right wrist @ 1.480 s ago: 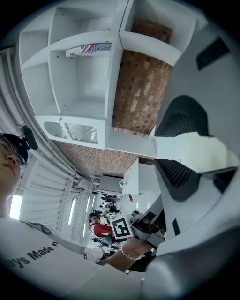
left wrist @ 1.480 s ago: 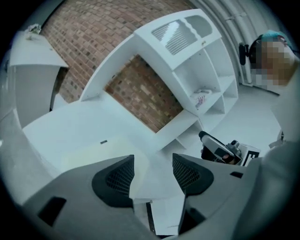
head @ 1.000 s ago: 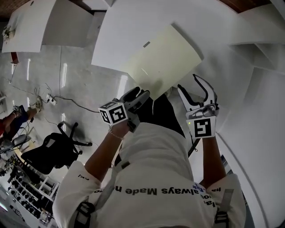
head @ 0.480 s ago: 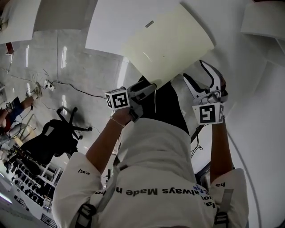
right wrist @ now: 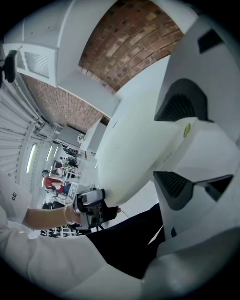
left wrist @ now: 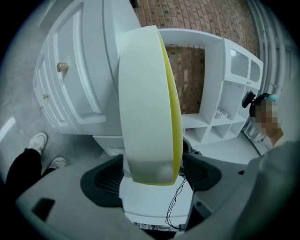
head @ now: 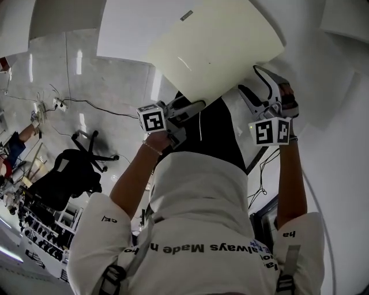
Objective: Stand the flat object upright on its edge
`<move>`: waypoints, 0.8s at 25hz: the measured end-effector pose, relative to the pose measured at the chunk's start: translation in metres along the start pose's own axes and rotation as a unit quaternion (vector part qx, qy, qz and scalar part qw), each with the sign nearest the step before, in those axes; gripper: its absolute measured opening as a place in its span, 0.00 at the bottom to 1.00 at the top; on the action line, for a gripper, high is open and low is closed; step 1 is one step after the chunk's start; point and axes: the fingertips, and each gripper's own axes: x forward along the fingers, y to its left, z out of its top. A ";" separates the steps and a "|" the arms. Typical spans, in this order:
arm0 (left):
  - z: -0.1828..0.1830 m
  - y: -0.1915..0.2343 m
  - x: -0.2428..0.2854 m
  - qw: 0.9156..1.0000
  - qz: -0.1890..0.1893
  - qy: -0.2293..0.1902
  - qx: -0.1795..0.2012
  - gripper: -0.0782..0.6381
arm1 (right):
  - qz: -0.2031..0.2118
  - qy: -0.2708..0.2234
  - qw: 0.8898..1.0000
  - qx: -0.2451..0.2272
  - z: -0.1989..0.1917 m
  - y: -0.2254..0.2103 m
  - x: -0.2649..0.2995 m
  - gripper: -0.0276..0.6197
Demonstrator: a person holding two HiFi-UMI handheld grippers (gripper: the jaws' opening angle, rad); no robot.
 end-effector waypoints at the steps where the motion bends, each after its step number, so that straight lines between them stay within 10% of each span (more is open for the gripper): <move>1: 0.002 -0.001 0.000 1.000 -0.001 -0.003 0.004 0.64 | -0.002 0.006 1.000 -0.004 -0.005 0.000 0.003 0.49; 20: 0.058 -0.063 -0.016 0.996 0.045 -0.054 0.060 0.52 | -0.056 0.009 0.998 0.011 0.001 -0.028 0.008 0.49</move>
